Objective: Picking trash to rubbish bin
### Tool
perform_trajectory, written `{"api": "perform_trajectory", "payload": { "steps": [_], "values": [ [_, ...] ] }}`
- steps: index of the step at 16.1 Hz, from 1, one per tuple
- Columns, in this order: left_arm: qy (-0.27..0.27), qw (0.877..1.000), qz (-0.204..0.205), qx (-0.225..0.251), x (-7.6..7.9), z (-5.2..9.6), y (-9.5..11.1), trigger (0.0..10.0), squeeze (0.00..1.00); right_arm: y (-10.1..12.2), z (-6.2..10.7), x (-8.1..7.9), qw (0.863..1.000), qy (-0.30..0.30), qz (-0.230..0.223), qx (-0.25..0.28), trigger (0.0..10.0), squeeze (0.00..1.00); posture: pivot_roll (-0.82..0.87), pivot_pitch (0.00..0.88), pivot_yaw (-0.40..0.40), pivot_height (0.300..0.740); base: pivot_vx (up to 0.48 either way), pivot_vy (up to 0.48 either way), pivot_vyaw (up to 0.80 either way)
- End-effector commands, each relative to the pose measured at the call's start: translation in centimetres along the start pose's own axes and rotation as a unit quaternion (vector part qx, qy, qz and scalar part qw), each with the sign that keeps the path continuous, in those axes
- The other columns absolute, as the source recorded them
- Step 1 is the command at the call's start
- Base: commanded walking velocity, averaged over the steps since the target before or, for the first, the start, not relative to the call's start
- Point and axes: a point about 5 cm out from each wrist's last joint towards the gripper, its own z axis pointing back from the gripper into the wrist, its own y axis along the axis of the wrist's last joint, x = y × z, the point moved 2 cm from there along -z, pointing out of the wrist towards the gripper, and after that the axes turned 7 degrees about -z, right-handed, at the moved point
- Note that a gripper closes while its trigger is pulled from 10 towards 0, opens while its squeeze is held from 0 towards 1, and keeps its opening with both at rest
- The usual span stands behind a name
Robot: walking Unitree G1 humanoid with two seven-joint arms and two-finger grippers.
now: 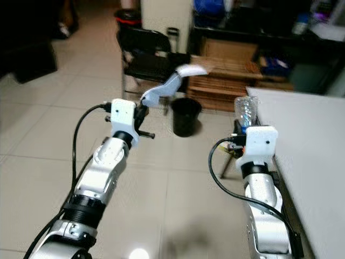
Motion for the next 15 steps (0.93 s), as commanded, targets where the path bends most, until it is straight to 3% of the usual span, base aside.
{"api": "perform_trajectory", "payload": {
  "steps": [1,15],
  "values": [
    [0.008,1.0,-0.001,-0.005,-0.54,-0.02,-0.16,10.0,0.0,0.22,-0.11,-0.3,1.0,0.006,-0.002,0.003,10.0,0.0,0.19,0.001,-0.064,0.74,0.454,0.0,0.0],
    [0.005,1.0,-0.005,-0.011,-0.44,-0.11,-0.41,10.0,0.0,0.15,0.11,-0.08,1.0,0.003,0.0,0.001,10.0,0.0,0.19,0.001,-0.063,0.74,0.451,0.0,0.0]
  ]
}}
